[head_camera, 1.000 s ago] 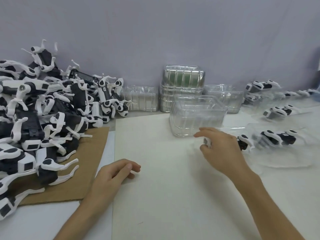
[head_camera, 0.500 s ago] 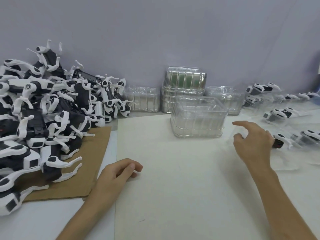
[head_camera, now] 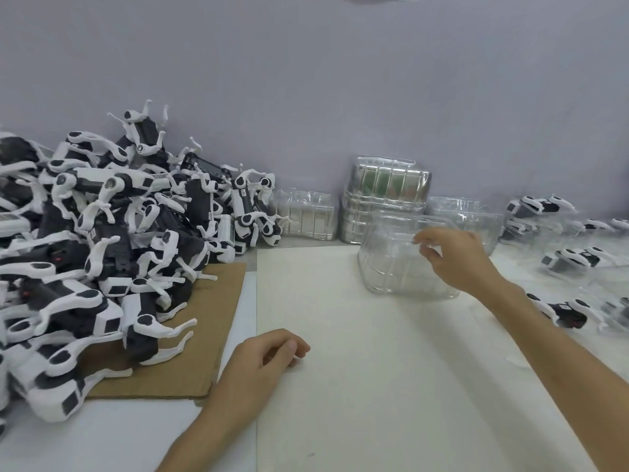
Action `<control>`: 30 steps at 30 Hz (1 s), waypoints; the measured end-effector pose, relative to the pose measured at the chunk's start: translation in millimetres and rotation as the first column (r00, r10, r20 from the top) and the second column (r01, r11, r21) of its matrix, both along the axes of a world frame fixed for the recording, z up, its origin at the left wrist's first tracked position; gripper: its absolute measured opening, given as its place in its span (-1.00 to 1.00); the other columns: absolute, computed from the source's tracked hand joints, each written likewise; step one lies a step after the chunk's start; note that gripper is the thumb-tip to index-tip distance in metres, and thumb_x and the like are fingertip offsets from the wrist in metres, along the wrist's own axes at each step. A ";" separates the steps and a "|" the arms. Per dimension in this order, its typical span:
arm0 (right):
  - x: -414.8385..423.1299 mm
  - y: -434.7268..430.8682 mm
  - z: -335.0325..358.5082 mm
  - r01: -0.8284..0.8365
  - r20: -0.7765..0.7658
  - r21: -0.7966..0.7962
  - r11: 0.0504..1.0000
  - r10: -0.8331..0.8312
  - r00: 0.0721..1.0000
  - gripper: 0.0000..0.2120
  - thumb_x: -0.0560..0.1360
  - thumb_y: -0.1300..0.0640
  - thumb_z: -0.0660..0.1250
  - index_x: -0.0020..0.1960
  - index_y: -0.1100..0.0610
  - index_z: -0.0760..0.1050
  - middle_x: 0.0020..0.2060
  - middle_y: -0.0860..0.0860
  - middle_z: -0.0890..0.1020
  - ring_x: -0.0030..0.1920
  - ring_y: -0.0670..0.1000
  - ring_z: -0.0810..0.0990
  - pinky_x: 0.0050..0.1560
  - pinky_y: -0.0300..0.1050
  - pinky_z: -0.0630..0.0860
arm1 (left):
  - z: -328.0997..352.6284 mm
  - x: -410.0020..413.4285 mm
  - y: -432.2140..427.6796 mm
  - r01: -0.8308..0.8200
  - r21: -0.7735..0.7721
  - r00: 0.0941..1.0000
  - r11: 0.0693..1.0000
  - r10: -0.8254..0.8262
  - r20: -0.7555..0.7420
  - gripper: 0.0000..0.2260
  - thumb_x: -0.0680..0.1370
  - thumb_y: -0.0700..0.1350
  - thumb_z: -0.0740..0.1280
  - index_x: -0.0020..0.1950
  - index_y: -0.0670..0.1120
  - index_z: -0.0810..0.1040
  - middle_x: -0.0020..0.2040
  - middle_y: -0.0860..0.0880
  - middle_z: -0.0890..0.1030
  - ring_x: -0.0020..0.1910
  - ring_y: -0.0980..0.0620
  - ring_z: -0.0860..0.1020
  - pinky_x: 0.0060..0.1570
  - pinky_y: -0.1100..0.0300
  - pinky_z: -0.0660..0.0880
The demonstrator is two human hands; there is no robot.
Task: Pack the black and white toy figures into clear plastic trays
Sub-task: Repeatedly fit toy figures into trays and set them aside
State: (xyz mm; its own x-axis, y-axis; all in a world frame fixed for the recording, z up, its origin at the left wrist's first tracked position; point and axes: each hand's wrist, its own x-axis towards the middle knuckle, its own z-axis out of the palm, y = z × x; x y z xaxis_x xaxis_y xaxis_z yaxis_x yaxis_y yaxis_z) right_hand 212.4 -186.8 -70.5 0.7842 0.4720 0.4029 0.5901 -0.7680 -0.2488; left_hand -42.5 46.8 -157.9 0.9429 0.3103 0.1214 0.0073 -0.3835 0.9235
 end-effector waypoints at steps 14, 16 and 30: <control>-113.4 44.4 14.1 -0.369 0.305 0.559 0.743 0.230 0.924 -0.80 0.51 0.18 0.39 0.13 0.10 0.60 -0.13 -0.15 0.60 -0.10 -0.21 0.57 -0.10 -0.48 0.41 | 17.1 -1.3 -9.3 0.051 -0.285 0.991 0.957 -0.013 0.132 -0.89 0.47 0.07 0.41 -0.03 0.16 0.67 -0.08 0.01 0.72 -0.12 0.05 0.67 -0.13 0.31 0.52; -136.4 52.0 -0.2 -0.371 0.232 0.623 0.689 0.291 0.928 -0.79 0.50 0.12 0.38 0.13 0.03 0.59 -0.11 -0.20 0.62 -0.09 -0.21 0.59 -0.14 -0.46 0.44 | 18.9 -2.3 -10.9 0.073 -0.370 0.985 0.926 -0.010 0.172 -0.76 0.38 0.15 0.41 -0.01 0.12 0.68 -0.05 -0.03 0.72 -0.10 0.02 0.68 -0.13 0.29 0.54; -183.6 71.5 -48.9 -0.294 -0.065 0.754 0.587 0.513 0.856 -0.78 0.48 -0.03 0.43 0.12 -0.15 0.57 -0.03 -0.11 0.62 0.02 0.00 0.63 -0.11 -0.35 0.49 | 25.3 -6.1 -19.3 0.173 -0.596 0.971 0.784 -0.035 0.235 -0.81 0.55 -0.09 0.40 0.15 -0.05 0.68 0.09 -0.17 0.70 0.12 -0.11 0.66 0.05 0.18 0.58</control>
